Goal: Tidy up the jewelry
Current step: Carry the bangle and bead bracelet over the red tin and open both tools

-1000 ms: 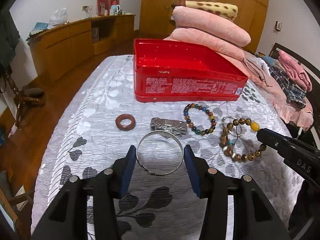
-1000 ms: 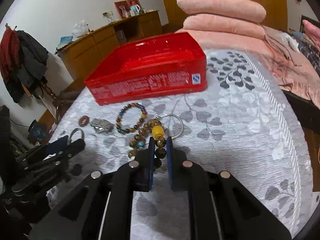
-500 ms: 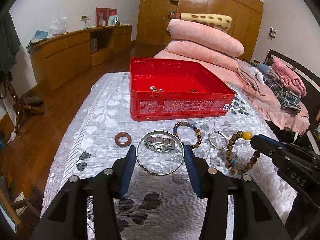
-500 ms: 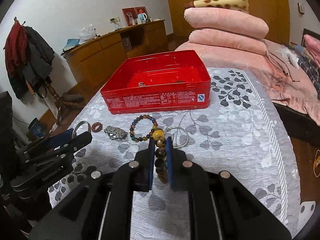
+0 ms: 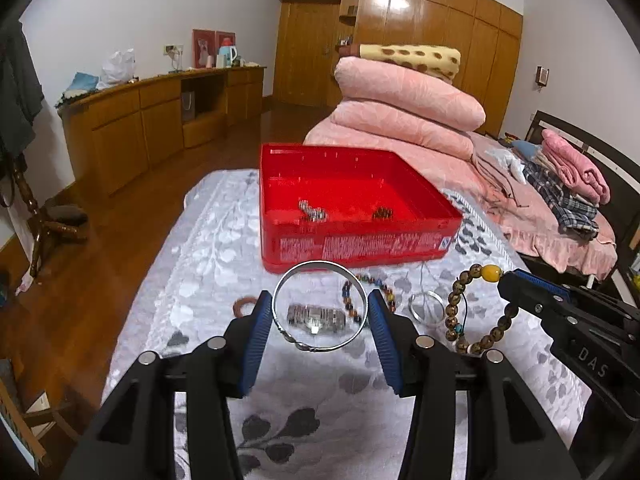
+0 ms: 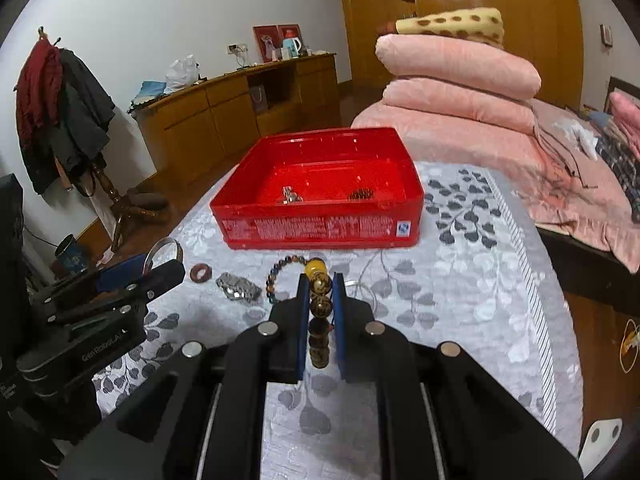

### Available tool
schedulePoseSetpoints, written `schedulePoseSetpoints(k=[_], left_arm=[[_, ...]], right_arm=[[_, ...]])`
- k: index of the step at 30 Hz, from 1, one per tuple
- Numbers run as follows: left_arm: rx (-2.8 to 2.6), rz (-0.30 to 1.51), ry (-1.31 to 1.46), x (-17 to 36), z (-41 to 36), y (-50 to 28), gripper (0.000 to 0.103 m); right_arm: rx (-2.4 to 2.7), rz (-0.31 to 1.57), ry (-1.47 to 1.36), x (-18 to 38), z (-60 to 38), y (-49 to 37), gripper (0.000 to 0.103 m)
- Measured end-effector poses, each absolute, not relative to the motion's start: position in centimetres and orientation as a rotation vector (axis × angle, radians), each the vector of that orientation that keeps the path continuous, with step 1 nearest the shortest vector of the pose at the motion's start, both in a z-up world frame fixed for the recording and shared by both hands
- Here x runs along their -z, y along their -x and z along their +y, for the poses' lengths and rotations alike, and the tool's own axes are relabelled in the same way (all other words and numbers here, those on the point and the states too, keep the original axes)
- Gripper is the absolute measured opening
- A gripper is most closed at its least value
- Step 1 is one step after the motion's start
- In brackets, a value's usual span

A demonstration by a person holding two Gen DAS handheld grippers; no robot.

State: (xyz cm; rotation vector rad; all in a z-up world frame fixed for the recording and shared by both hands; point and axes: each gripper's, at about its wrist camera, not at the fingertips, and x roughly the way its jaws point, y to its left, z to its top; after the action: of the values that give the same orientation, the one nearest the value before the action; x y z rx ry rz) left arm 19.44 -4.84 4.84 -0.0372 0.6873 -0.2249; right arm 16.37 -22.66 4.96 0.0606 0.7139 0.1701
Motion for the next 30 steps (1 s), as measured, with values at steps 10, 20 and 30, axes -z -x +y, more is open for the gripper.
schedulePoseSetpoints(k=[10,20,30], left_arm=[[0.228,0.621,0.046,-8.3,-5.6,-23.3,0.048],[0.224,0.602,0.071,-9.4,-6.8,-30.8,0.048],[0.199,0.691,0.06,-5.9,-8.2,-37.0,0.048]], right_arm=[[-0.2,0.649,-0.034,-9.0,-23.0,-19.8,0.01],[-0.197,0.628,-0.035,-10.9,-23.7,-26.6,0.01],[-0.207,0.703,-0.071,-7.5,-24.2,-33.1,0.01]])
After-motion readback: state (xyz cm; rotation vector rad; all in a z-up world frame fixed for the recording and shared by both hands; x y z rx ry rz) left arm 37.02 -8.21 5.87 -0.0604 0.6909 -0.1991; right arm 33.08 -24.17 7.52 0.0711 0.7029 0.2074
